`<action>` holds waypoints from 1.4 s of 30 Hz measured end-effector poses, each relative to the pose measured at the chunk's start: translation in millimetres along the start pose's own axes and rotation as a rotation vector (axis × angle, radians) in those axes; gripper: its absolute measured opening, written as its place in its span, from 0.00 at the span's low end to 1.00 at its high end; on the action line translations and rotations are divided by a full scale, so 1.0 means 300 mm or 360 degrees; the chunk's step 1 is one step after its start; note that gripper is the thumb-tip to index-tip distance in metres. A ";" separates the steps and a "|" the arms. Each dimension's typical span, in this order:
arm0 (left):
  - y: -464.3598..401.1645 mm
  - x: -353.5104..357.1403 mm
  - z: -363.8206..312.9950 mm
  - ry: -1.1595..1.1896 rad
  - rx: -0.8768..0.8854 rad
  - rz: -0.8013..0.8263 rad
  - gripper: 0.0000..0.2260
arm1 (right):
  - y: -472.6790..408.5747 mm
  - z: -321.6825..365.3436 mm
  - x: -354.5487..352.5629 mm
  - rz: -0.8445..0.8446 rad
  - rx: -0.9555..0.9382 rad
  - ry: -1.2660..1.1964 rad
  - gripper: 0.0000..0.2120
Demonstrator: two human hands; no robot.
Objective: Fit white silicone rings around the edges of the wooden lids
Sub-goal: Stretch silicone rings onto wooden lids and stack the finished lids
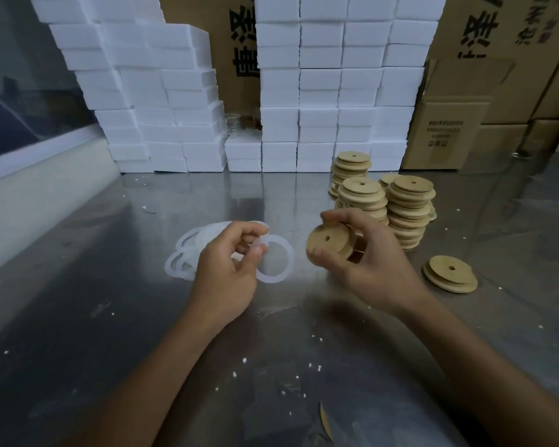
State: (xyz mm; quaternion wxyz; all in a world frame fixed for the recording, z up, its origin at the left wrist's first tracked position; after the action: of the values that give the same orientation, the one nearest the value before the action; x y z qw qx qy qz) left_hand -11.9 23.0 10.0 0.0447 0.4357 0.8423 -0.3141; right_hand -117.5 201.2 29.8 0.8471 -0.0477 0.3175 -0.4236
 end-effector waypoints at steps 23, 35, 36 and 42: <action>0.017 0.027 -0.013 0.0213 -0.0161 0.0191 0.10 | 0.028 0.001 0.107 0.0138 -0.0169 -0.0356 0.08; 0.037 0.060 -0.026 -0.0169 0.0131 -0.0060 0.07 | 0.036 -0.006 0.121 -0.0060 -0.0225 -0.0074 0.01; 0.037 0.060 -0.026 -0.0214 0.0159 -0.0070 0.06 | 0.036 -0.007 0.124 -0.0059 -0.0218 -0.0075 0.01; 0.034 0.051 -0.030 -0.0327 0.0192 -0.0056 0.06 | 0.033 -0.002 0.124 -0.0080 -0.0158 -0.0024 0.02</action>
State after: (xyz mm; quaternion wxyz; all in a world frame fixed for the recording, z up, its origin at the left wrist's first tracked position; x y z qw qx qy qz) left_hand -11.8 43.3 6.8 0.0990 0.3883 0.8204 -0.4079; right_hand -94.7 179.8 7.3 0.8351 -0.1009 0.3303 -0.4281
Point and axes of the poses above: each hand's wrist, its own y-axis away from the middle knuckle, its own x-axis out of the palm, z = x × y, the point moved 1 cm from there along -y, towards the middle knuckle, and after that the axes turned 6 degrees about z, right-handed, at the moved point
